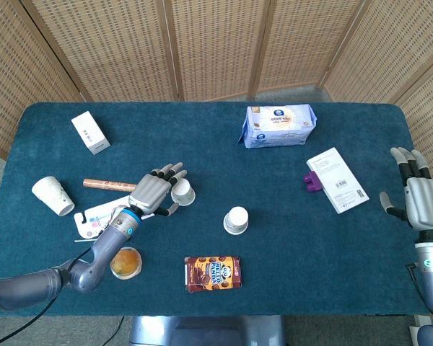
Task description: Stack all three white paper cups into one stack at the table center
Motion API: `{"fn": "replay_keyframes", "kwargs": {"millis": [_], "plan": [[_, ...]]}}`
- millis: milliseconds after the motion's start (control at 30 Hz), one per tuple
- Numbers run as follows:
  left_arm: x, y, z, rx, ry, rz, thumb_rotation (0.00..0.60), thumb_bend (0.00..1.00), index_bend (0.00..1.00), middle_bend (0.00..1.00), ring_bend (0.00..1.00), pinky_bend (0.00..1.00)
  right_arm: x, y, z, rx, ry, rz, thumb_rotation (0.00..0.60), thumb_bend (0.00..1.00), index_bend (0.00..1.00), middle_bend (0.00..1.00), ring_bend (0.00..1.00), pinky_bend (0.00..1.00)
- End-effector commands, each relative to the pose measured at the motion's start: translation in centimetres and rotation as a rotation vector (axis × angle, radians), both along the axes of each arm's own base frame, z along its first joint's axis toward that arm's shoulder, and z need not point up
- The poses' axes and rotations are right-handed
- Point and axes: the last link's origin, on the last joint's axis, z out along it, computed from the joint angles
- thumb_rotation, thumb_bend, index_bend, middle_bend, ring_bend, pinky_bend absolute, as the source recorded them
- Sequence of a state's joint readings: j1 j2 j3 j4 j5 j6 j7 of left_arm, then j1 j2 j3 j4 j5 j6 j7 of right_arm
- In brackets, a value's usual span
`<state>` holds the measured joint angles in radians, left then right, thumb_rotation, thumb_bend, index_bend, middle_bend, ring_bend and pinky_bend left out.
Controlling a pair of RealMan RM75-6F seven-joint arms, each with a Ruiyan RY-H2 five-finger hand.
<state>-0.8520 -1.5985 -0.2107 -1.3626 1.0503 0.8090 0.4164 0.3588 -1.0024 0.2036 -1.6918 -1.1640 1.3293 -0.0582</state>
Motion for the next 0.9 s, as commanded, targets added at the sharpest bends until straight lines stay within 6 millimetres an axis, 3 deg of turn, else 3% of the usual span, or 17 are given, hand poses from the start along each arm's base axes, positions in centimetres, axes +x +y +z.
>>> {"fn": "replay_keyframes", "kwargs": {"millis": [33,267,500,900], "plan": [[0.3,0.2,-0.5,-0.002,-0.014,0.001,0.467,0.44,0.0,0.0,0.0,0.28,-0.1,0.1,0.2,-0.004,-0.003,-0.005,0.6,0.4,0.0,0.11,0.0,0.52],[0.5,0.6,-1.6,0.003,-0.054,0.015,0.597,0.44,0.07,0.0,0.04,0.43,-0.4,0.1,0.5,-0.006,-0.015,-0.011,0.6,0.4,0.0,0.11,0.0,0.52],[0.8,0.8,-1.7,0.002,-0.074,0.012,0.6,0.44,0.19,0.06,0.17,0.53,-0.4,0.1,0.4,-0.002,-0.016,-0.014,0.6,0.4,0.0,0.11,0.0,0.52],[0.9,1.1,-2.4,0.011,-0.096,0.014,0.6,0.44,0.24,0.13,0.24,0.59,-0.4,0.3,0.4,-0.003,-0.018,-0.017,0.6,0.39,0.0,0.11,0.0,0.52]]}}
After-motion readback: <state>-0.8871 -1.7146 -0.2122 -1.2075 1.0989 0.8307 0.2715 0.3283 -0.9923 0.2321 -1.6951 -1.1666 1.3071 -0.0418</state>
